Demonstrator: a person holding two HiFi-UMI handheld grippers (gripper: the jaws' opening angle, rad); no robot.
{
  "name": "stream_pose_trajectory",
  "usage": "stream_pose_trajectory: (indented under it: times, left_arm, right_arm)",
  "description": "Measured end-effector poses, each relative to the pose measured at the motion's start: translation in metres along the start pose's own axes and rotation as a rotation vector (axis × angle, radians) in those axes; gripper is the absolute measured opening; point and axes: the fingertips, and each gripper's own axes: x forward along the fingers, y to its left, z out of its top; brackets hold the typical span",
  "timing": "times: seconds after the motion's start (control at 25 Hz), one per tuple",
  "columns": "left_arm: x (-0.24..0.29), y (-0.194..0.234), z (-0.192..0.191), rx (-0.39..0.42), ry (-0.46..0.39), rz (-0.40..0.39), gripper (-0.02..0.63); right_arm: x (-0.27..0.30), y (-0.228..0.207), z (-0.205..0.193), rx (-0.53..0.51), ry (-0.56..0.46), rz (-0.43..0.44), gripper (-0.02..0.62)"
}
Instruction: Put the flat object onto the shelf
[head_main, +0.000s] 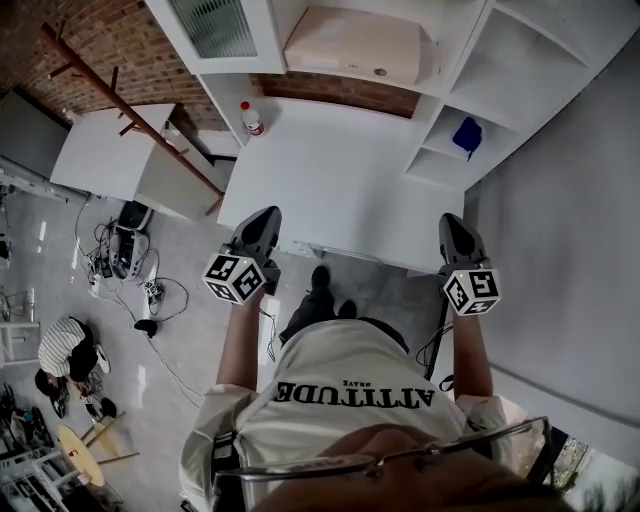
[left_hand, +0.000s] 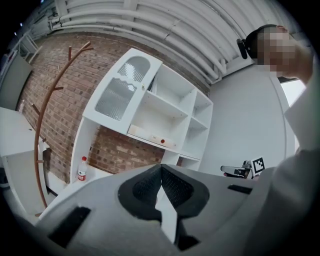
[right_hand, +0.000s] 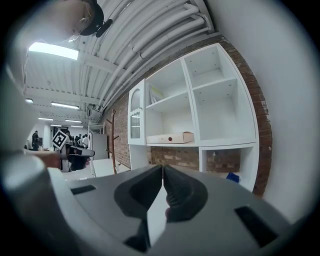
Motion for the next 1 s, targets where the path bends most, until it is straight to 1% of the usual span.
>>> stream_pose_trajectory:
  times: [0.2, 0.36, 0.56, 0.68, 1.0]
  left_arm:
    - [-0.026, 0.011, -0.003, -0.015, 0.004, 0.032, 0.023]
    - [-0.032, 0.020, 0.001, -0.007, 0.005, 0.035, 0.023]
    - [-0.032, 0.031, 0.009, 0.018, 0.010, 0.010, 0.023]
    - [-0.029, 0.037, 0.015, 0.027, 0.017, -0.014, 0.023]
    - [-0.017, 0.051, 0.021, 0.018, 0.034, -0.047, 0.023]
  right_arm:
    - [-0.001, 0.021, -0.002, -0.026, 0.000, 0.004, 0.029]
    - [0.002, 0.029, 0.005, -0.048, -0.013, -0.001, 0.029]
    - [0.008, 0.037, 0.014, -0.052, -0.045, -0.047, 0.029]
    - [0.011, 0.046, 0.016, -0.056, -0.057, -0.060, 0.029]
    - [0.019, 0.050, 0.026, -0.058, -0.070, -0.098, 0.029]
